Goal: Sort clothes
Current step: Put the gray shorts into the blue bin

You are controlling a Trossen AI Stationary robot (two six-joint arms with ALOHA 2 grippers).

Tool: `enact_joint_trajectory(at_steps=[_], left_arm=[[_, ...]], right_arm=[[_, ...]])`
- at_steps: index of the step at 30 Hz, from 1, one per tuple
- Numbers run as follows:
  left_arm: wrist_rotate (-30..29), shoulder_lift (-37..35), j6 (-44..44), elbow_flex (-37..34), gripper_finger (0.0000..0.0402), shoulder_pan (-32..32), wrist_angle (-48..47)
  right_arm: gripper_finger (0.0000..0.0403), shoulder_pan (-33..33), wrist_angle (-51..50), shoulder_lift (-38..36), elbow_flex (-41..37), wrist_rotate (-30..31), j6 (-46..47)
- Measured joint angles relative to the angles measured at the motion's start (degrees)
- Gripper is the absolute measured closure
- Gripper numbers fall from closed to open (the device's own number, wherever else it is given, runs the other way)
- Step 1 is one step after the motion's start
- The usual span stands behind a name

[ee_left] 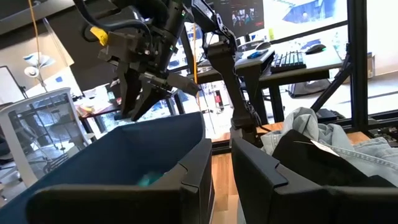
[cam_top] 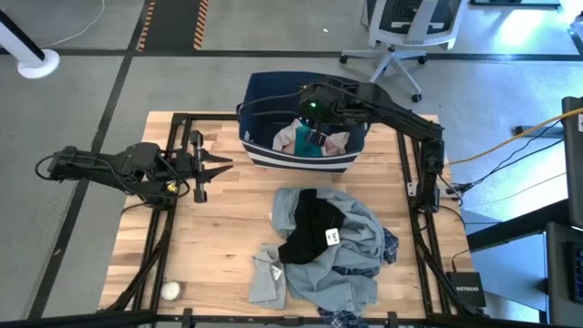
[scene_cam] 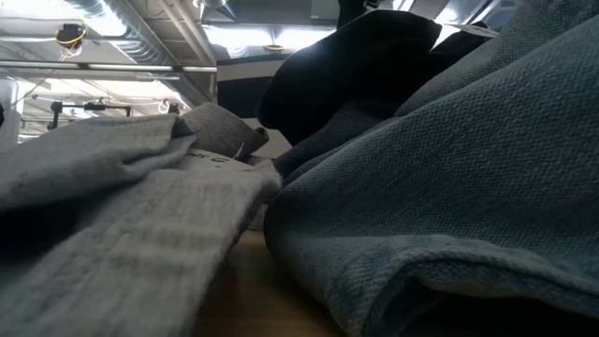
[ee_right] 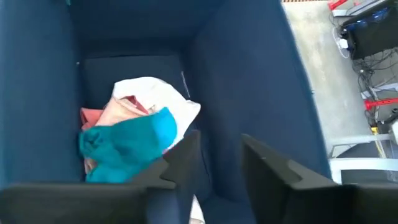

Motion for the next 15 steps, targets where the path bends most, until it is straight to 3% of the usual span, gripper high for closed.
enact_joint_trajectory(at_steps=[4,6,10,15], left_arm=[[0.0,0.0,0.11,0.0,0.0343,-0.01,-0.01],[0.01,0.0,0.01,0.0,0.0343,-0.01,-0.02],[0.0,0.0,0.01,0.0,0.0343,-0.02,-0.08],[0.0,0.0,0.07,0.0,0.0343,-0.02,-0.52]], right_arm=[[0.0228,0.0,-0.11,0.0,0.02,-0.71,-0.07],[0.0215,0.0,-0.1,0.0,0.02,-4.35,-0.09],[0.0208,0.61,-0.14,0.0,0.02,-10.33,-0.13],[0.0209,4.58,-0.1,0.0,0.02,-10.22,-2.39]])
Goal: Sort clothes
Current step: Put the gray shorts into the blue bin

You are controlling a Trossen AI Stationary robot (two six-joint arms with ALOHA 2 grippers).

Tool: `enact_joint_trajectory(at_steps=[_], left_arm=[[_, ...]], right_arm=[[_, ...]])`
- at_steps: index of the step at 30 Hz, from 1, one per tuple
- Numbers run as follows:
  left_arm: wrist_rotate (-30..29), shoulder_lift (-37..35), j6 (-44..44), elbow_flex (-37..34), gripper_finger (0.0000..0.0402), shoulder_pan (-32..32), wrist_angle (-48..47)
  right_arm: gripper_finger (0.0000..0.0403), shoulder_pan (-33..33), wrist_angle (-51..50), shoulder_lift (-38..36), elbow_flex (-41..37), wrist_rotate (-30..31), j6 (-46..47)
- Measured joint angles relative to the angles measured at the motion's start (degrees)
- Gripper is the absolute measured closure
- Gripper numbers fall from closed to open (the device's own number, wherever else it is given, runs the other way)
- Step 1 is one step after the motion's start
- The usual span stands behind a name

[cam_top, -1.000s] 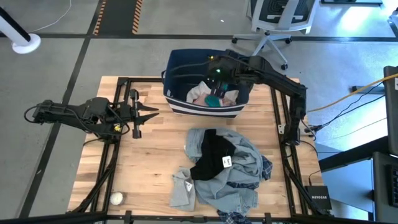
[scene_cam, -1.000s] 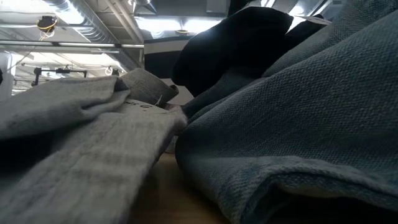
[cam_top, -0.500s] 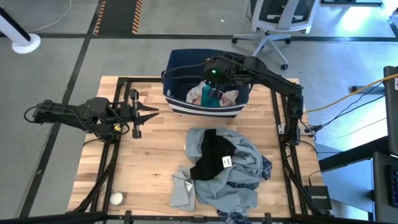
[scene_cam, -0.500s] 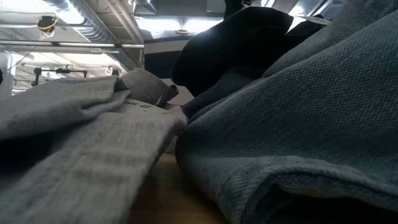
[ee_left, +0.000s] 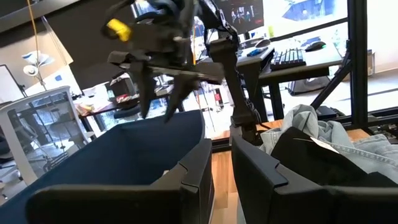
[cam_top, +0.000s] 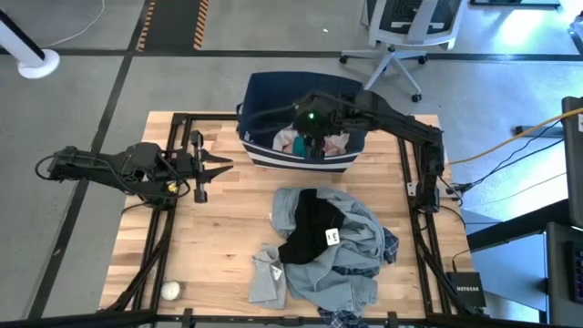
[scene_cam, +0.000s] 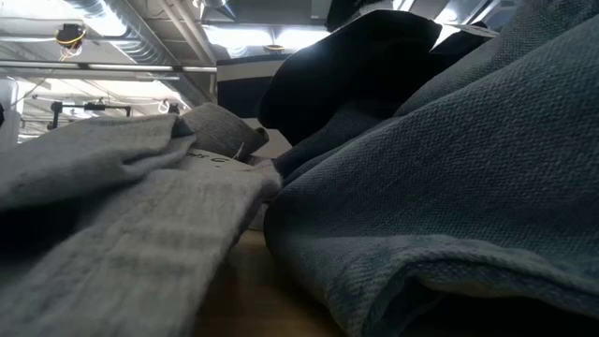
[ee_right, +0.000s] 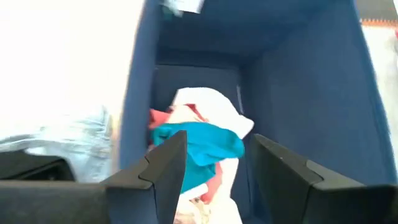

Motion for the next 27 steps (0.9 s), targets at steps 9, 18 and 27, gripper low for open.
enact_joint_trajectory(at_steps=[9,18,27], left_arm=[[0.0,0.0,-0.07,0.0,0.0343,0.02,0.02],[0.0,0.0,-0.09,0.0,0.0343,0.01,0.03],[0.0,0.0,0.09,0.0,0.0343,0.01,0.04]], right_arm=[[0.0208,10.03,3.95,0.24,0.0,-0.73,-0.76],[0.0197,19.55,6.16,6.4,0.0,-1.84,-3.69],[0.0139,24.47,12.83,16.05,0.0,-9.56,-6.96]])
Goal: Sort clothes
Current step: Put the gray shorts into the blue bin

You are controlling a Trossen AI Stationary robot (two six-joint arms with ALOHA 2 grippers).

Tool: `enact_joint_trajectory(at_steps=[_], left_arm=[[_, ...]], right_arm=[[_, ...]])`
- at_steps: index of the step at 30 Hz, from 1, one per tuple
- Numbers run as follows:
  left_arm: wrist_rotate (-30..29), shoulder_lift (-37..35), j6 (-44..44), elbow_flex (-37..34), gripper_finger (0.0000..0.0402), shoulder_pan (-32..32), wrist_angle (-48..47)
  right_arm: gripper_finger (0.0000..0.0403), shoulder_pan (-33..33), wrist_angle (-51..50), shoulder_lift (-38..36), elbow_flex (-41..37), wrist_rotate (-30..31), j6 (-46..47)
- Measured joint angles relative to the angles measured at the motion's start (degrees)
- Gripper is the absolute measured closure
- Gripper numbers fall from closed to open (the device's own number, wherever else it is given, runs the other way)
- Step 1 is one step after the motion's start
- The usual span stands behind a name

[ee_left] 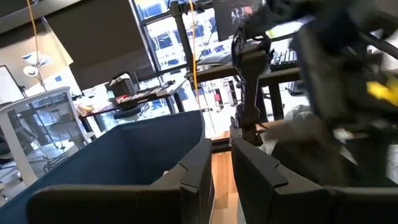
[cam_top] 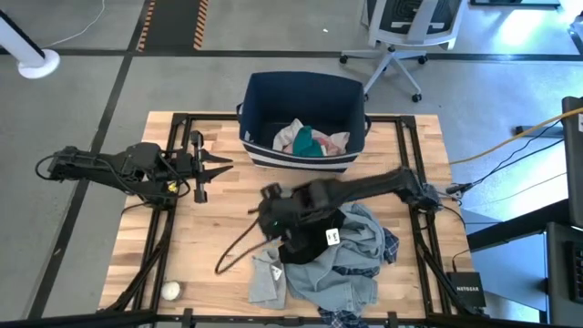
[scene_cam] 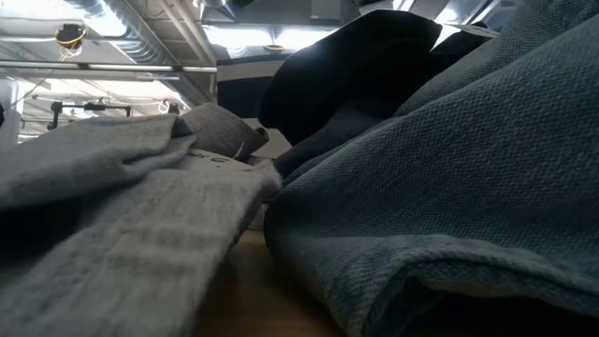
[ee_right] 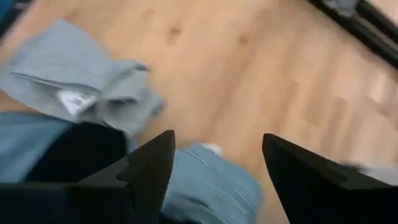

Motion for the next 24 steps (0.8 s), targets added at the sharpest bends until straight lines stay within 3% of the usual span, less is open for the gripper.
enact_joint_trajectory(at_steps=[5,24], left_arm=[[0.0,0.0,-0.08,0.0,0.0343,0.01,0.0],[0.0,0.0,-0.16,0.0,0.0343,0.01,-0.07]], right_arm=[[0.0128,2.27,4.46,4.59,0.0,-3.78,-0.02],[0.0127,6.63,5.59,17.64,-0.02,-2.56,4.17]])
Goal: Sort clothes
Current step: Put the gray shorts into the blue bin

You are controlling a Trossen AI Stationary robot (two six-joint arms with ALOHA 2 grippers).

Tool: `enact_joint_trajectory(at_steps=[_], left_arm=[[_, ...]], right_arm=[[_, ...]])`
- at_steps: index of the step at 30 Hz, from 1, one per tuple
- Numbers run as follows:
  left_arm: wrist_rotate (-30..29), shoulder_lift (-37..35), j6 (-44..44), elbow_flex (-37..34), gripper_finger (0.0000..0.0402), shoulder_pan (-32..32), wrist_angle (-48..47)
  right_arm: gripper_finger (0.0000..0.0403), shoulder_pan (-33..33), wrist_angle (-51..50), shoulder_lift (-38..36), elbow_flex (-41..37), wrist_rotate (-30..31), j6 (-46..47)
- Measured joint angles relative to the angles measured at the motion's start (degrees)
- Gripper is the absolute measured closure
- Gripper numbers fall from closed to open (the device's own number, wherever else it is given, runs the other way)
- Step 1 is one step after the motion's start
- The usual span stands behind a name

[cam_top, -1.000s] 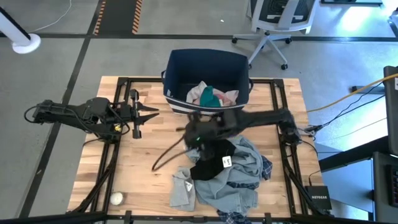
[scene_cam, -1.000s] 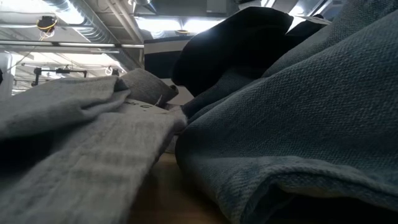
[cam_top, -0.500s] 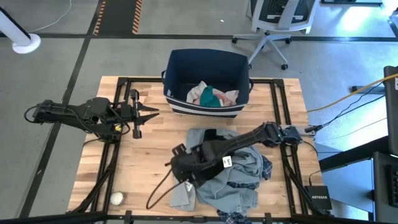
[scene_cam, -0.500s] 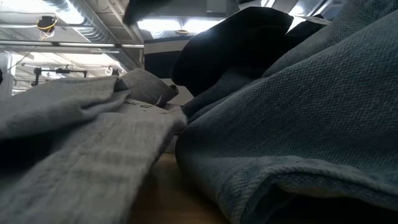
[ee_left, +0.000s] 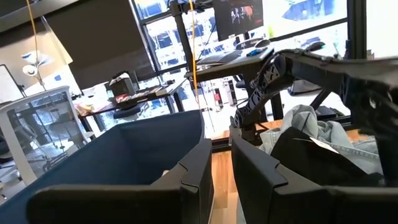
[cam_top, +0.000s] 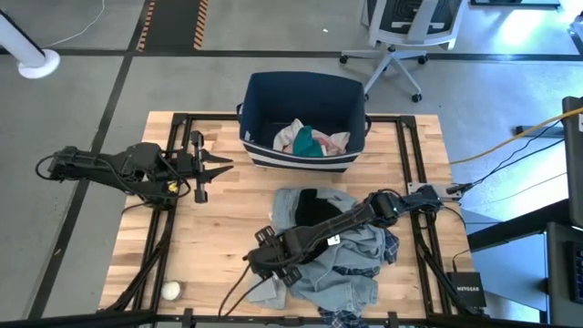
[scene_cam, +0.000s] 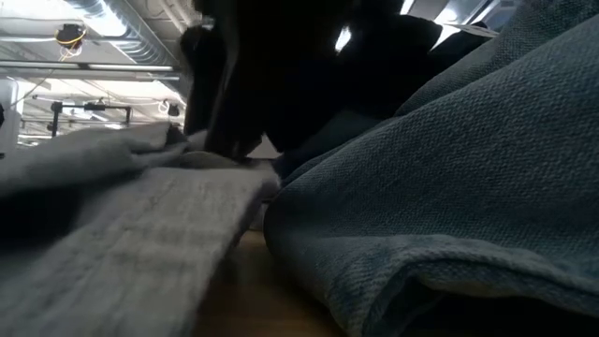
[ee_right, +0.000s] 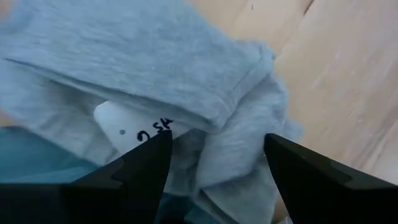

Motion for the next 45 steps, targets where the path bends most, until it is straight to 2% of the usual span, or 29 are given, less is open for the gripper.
enact_joint_trajectory(at_steps=[4,7,19,21,26,30,38,45], left_arm=[[0.01,0.0,-0.02,0.0,0.0343,-0.02,-0.05],[0.02,0.0,0.0,0.0,0.0343,0.0,-0.06],[0.0,0.0,-0.02,0.0,0.0343,0.0,-0.06],[0.01,0.0,-0.02,0.0,0.0343,0.0,-0.06],[0.0,0.0,-0.02,0.0,0.0343,-0.01,-0.06],[0.0,0.0,-0.02,0.0,0.0343,-0.01,-0.06],[0.0,0.0,-0.02,0.0,0.0343,-0.01,-0.3],[0.0,-0.02,-0.02,0.0,0.0343,-0.01,-0.5]], right_arm=[[0.0136,-0.04,0.56,1.09,0.0,0.07,0.18],[0.0167,-0.02,1.12,1.07,0.0,0.72,0.16],[0.0385,0.0,0.92,1.05,0.0,7.29,-2.79],[0.0389,0.05,0.92,1.03,0.0,7.41,-3.58],[0.0366,0.16,0.01,1.01,0.01,7.42,-5.35],[0.0389,0.53,-2.47,0.16,0.17,9.22,-6.33],[0.0377,1.64,-4.21,-4.89,0.2,17.81,-6.96],[0.039,1.64,-5.04,-10.99,0.24,23.6,-6.94]])
